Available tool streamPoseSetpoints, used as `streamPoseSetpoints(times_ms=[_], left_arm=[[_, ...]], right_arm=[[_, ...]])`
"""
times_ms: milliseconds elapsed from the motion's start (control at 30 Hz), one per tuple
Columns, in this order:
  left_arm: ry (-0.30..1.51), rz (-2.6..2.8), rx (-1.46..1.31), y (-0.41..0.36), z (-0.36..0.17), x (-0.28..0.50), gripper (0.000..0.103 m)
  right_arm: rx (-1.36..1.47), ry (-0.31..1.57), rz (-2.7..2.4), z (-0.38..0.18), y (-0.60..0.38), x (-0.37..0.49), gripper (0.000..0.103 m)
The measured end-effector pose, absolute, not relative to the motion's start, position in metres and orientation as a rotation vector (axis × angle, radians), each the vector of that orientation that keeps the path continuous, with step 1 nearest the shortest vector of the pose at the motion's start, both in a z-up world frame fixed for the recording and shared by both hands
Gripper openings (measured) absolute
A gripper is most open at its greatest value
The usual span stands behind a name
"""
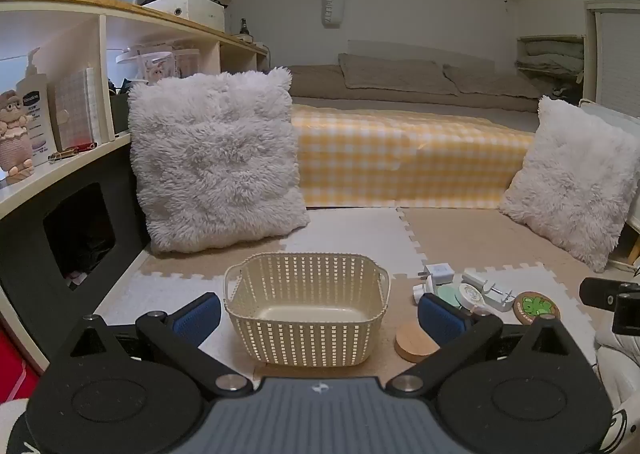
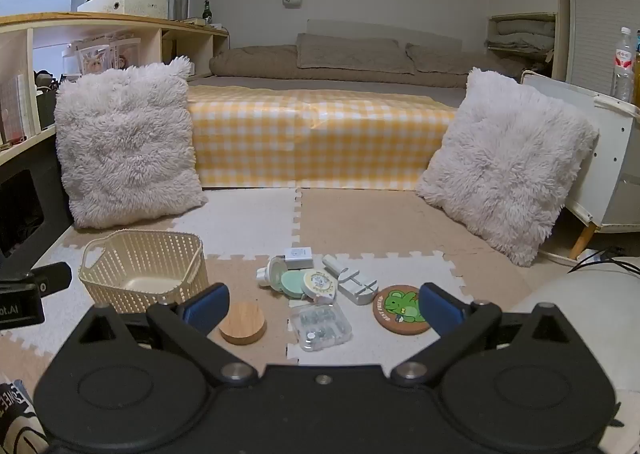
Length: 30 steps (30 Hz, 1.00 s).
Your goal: Organize rigid objects
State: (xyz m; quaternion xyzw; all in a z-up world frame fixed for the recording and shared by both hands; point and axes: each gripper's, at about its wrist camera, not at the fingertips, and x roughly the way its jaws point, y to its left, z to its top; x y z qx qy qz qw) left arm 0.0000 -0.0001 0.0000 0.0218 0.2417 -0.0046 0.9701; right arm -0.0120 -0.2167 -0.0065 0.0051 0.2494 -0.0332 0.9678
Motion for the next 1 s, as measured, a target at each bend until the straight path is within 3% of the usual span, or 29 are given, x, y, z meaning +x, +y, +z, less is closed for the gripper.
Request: streamPoseSetpoints(times_ms=[1000], left_arm=[[0.493, -0.012, 0.036, 0.0000, 0.0001, 0.0001, 0.103]], right_arm=[[0.010, 0.510, -0.067, -0.0074, -0.2164, -0.0112, 0.102]])
